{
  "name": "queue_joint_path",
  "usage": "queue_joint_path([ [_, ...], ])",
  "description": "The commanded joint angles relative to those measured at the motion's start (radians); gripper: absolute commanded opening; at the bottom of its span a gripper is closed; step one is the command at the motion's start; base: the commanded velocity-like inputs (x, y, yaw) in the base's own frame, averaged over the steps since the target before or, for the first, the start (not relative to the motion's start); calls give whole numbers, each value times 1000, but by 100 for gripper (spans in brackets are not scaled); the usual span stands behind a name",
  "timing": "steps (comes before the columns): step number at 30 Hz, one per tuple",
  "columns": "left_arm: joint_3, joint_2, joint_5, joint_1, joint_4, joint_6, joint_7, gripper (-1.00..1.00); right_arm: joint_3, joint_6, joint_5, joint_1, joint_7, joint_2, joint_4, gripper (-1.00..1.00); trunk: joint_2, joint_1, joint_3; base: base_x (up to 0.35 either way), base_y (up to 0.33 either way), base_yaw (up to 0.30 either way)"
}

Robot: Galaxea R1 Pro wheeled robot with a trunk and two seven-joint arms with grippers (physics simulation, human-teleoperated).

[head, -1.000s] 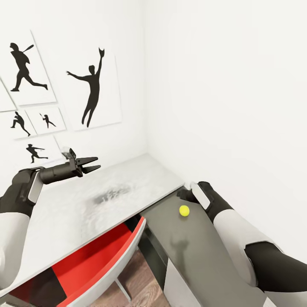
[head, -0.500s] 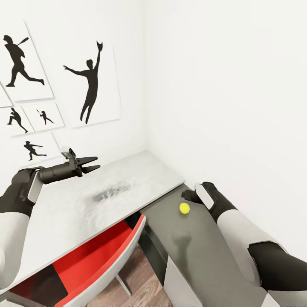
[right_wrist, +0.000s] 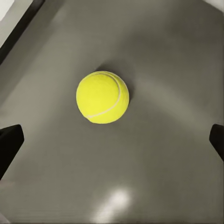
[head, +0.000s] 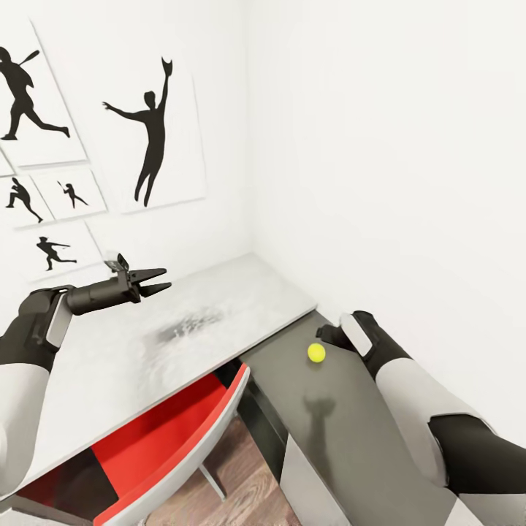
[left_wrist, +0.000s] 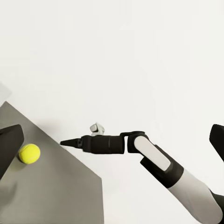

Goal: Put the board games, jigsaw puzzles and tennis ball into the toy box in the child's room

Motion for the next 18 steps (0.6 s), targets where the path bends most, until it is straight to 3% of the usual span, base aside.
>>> queue_joint_path([
  [1, 0, 0, 2, -1, 0, 9, -2, 100, 6, 3, -10, -1, -10, 0, -1, 100, -2, 1, -4, 0, 0, 0],
  [18, 6, 8, 8, -1, 0, 9, -9, 100, 5, 4, -6, -13, -14, 8, -11, 100, -2, 1, -31, 0, 0, 0],
])
